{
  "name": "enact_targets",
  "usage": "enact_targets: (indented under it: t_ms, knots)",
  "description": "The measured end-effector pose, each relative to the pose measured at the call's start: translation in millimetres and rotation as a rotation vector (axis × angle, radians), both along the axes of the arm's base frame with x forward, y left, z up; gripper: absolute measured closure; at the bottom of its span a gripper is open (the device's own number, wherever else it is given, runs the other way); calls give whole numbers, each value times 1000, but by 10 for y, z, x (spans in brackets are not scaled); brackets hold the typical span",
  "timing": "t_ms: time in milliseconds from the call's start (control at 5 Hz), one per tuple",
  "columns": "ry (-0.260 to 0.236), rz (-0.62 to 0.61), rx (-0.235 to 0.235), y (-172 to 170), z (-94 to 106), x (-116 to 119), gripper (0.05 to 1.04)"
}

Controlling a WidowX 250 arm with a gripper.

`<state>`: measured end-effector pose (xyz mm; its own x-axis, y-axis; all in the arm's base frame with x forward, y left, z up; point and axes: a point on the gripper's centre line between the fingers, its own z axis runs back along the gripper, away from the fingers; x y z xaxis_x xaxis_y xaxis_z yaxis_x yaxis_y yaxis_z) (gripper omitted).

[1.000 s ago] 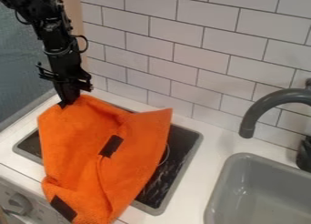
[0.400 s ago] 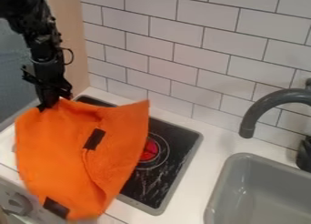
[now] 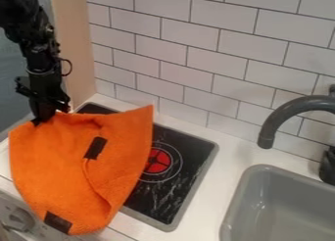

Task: Unfold the cloth from center to left

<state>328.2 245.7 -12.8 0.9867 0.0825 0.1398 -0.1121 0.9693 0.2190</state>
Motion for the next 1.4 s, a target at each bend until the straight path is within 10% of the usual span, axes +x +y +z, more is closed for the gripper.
enact_targets:
  t_ms: [600, 1400]
  knots:
    - [-6, 17, -15, -33, -26, -15, 85]
    - [-181, 55, -78, -93, 656, -124, 83]
